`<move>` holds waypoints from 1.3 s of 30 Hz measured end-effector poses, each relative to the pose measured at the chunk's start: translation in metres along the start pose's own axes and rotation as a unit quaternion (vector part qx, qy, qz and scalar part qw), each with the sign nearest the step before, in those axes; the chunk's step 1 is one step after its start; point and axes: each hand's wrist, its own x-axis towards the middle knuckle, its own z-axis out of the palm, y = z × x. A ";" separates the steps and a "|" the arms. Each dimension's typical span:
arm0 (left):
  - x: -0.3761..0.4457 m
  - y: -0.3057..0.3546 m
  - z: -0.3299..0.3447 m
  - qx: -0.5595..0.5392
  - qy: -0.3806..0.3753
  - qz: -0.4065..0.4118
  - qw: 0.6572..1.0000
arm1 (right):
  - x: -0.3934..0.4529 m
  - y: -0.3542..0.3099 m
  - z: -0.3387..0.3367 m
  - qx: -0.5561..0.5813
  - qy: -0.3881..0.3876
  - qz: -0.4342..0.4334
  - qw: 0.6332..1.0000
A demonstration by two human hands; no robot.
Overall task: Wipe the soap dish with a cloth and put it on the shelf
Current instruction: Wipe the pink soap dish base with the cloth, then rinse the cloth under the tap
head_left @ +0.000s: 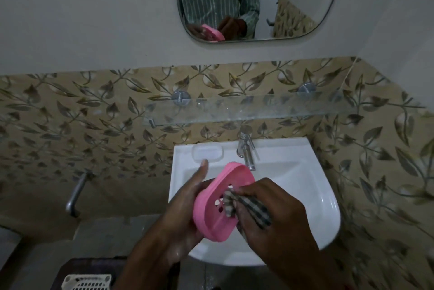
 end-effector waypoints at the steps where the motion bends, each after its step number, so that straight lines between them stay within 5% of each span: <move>1: -0.002 0.004 -0.001 -0.040 -0.027 -0.022 0.999 | 0.000 0.000 0.001 -0.006 -0.026 -0.022 0.999; 6: 0.010 -0.004 0.000 -0.148 -0.065 -0.055 0.985 | -0.005 -0.018 0.018 0.019 -0.076 -0.082 0.994; 13: 0.012 -0.026 0.001 -0.171 -0.008 0.020 0.985 | 0.031 -0.007 0.010 -0.136 0.030 0.059 0.989; 16: 0.012 -0.025 -0.002 -0.132 0.009 0.056 0.990 | 0.024 -0.011 0.008 -0.169 -0.038 0.120 0.978; 19: 0.014 -0.022 0.003 -0.148 -0.005 0.080 0.986 | 0.005 -0.019 0.009 -0.032 -0.132 0.172 0.976; 25: 0.016 -0.027 0.013 -0.222 -0.041 0.072 0.972 | 0.010 -0.027 0.016 0.030 -0.117 0.091 0.989; 30: 0.017 -0.039 0.002 -0.179 0.011 0.092 0.980 | 0.029 -0.007 0.025 -0.122 -0.029 0.089 0.988; 32: 0.018 -0.045 -0.003 -0.157 0.028 0.094 0.983 | 0.024 -0.001 0.023 -0.145 -0.060 0.113 0.981; 36: 0.025 -0.051 -0.012 -0.185 0.058 0.092 0.977 | 0.003 -0.007 0.027 -0.022 -0.180 0.141 0.973; 39: 0.029 -0.052 -0.023 -0.164 0.102 0.083 0.978 | 0.010 -0.004 0.033 0.112 -0.200 0.199 0.953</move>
